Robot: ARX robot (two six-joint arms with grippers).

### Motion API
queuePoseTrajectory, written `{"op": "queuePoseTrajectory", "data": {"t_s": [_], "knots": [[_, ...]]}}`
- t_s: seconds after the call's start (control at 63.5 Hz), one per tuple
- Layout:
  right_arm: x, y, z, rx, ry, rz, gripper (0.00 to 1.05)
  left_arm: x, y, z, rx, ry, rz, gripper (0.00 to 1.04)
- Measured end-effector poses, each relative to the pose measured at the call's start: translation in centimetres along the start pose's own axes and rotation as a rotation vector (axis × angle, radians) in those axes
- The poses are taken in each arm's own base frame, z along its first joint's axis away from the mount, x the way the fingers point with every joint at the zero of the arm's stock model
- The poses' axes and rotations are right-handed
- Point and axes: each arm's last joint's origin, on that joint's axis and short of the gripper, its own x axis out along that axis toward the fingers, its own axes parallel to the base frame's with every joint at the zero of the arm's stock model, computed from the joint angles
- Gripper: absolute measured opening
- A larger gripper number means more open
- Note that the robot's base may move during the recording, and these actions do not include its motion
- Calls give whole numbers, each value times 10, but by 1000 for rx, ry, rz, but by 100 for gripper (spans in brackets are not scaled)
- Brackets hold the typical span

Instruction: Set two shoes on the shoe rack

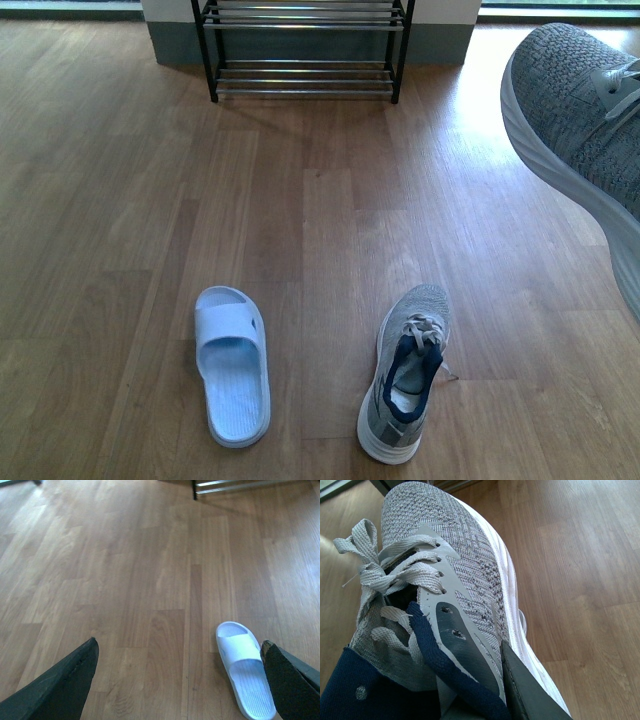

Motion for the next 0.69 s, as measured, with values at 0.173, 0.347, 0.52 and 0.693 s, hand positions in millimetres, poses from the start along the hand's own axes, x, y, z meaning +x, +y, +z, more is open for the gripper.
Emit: {"op": "queuePoseTrajectory", "data": {"t_s": [0.173,0.347,0.52,0.693], "knots": [[0,0,0,0,0,0,1,79,-75,-10,219,186,-169,95],[0,0,0,0,0,0,1,135,-134,-41,355,286,-331,95],[0,0,0,0,0,0,1,183,-182,-74,430,352,-446,95],[0,0,0,0,0,0,1,218,-220,-106,444,402,-551,95]]}}
